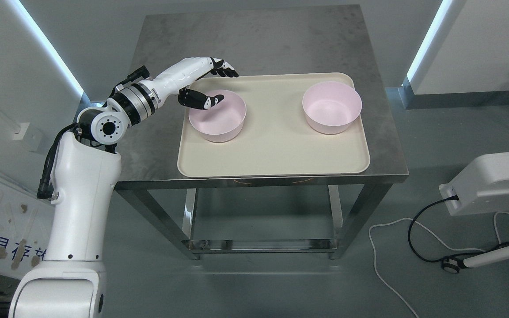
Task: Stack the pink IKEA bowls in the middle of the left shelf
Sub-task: 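Lower the left hand into the pink bowl and grip its rim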
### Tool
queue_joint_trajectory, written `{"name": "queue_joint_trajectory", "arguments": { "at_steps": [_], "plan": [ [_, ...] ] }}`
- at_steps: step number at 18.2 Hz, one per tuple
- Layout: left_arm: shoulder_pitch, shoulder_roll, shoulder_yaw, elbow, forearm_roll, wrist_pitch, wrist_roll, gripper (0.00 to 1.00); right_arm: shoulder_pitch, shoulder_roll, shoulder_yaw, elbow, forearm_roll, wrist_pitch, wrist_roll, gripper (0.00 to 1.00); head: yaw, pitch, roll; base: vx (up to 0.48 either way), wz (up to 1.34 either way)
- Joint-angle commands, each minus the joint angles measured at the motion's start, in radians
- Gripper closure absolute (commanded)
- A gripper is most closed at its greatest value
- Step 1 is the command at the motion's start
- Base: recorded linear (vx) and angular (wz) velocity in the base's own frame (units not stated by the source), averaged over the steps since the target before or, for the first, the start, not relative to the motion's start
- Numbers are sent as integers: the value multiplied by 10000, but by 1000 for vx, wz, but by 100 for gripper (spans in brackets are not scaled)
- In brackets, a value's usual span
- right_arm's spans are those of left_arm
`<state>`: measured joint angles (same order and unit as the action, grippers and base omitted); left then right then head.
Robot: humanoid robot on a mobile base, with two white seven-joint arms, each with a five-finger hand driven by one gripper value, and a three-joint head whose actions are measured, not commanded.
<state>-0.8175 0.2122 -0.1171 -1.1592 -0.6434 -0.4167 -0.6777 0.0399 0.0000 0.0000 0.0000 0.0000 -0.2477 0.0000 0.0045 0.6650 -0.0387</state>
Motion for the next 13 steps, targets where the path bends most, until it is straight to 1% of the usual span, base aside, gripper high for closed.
{"name": "queue_joint_trajectory", "arguments": {
  "at_steps": [1, 3, 6, 9, 10, 12, 13],
  "plan": [
    [106, 487, -837, 87, -238, 330, -3, 52, 0, -175, -46, -175, -15, 7, 0, 0, 0, 0, 0, 0, 0],
    [76, 120, -854, 87, -392, 957, 27, 53, 0, -175, -46, -175, -15, 7, 0, 0, 0, 0, 0, 0, 0],
    [45, -708, -838, 87, -392, 2367, 28, 53, 0, -175, -46, -175, -15, 7, 0, 0, 0, 0, 0, 0, 0],
    [106, -1261, -701, 72, -270, 3229, -18, 53, 0, -175, -46, -175, -15, 7, 0, 0, 0, 0, 0, 0, 0],
    [121, -1354, -670, 87, -270, 3276, -49, 56, 0, -175, -46, -175, -15, 7, 0, 0, 0, 0, 0, 0, 0],
    [137, -1386, -654, 87, -254, 3201, -187, 69, 0, -175, -46, -175, -15, 7, 0, 0, 0, 0, 0, 0, 0],
    [137, -1370, -669, 87, -254, 3094, -187, 74, 0, -175, -46, -175, -15, 7, 0, 0, 0, 0, 0, 0, 0]
  ]
}}
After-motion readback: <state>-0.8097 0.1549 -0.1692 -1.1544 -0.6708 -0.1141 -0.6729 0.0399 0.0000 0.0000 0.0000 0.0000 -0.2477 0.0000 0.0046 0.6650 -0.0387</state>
